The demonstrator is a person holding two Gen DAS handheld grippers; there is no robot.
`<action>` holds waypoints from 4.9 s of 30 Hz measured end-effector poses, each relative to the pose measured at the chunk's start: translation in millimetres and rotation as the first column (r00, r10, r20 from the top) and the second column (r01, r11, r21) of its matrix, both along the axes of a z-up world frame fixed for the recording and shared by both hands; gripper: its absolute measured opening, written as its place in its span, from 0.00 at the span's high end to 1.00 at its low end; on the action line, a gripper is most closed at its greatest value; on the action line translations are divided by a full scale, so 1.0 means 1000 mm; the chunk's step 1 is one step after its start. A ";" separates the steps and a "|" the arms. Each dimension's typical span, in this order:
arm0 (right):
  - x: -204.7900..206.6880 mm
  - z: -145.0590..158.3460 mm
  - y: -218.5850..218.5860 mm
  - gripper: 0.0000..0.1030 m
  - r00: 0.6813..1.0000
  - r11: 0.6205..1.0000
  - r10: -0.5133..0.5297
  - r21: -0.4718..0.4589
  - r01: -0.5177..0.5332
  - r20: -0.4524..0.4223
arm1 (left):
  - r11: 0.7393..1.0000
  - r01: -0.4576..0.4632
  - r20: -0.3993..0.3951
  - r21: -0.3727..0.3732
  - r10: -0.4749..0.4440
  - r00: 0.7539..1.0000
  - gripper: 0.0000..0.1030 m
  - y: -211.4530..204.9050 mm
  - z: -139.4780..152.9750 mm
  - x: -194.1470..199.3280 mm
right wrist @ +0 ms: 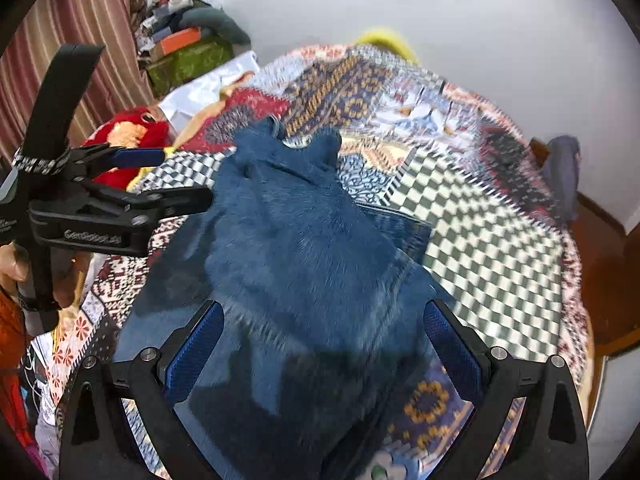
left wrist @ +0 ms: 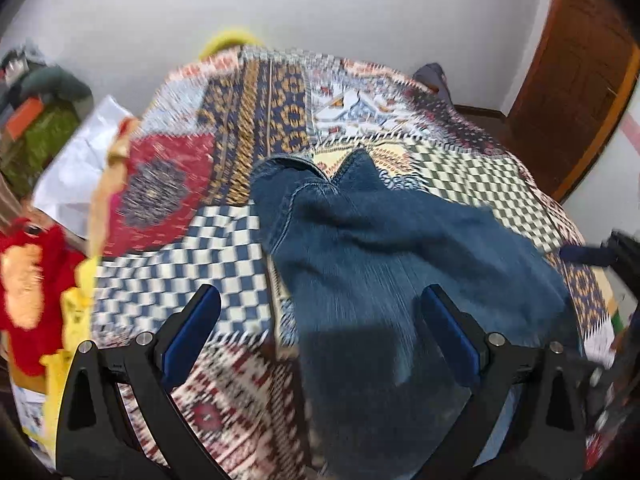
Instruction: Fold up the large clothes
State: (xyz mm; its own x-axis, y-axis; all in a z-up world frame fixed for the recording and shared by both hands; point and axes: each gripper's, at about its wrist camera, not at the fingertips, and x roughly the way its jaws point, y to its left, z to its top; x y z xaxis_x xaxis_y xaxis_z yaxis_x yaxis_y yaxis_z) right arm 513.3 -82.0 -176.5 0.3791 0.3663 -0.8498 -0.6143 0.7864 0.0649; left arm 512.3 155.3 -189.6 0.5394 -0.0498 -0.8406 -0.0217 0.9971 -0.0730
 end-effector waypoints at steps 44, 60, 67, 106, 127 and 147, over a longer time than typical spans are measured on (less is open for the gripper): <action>-0.050 0.043 -0.082 0.03 0.993 0.978 -0.117 0.172 0.119 -0.019 | 0.999 0.027 0.049 -0.047 -0.025 0.999 0.01 0.005 0.016 -0.108; 0.021 -0.083 -0.069 0.02 0.900 0.945 -0.102 0.241 0.221 -0.424 | 0.825 -0.156 -0.216 -0.543 0.043 0.975 0.00 0.032 -0.085 -0.058; 0.027 -0.091 -0.069 0.02 0.882 0.921 -0.123 0.279 0.272 -0.455 | 0.754 -0.155 -0.207 -0.638 0.025 0.978 0.16 0.024 -0.089 -0.037; -0.081 -0.011 0.113 0.67 0.905 0.954 0.137 0.298 -0.012 -0.402 | 0.877 -0.199 -0.076 -0.436 0.185 0.980 0.48 0.133 0.007 -0.187; -0.125 -0.037 0.107 0.35 0.949 0.968 0.250 0.065 -0.242 -0.191 | 0.970 -0.208 -0.056 -0.123 0.203 0.978 0.35 0.098 -0.040 -0.263; -0.115 0.034 0.140 0.35 0.980 0.975 0.192 0.104 -0.197 0.056 | 0.944 -0.327 0.039 -0.043 0.329 0.944 0.24 0.141 -0.006 -0.187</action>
State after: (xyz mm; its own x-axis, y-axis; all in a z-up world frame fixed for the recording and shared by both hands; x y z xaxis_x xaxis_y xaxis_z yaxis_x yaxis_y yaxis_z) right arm 398.1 57.7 -142.7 0.3287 0.5261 -0.7843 -0.7593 0.6411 0.1117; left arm 324.9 295.9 -196.0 0.5683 0.1068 -0.8159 -0.3427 0.9322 -0.1167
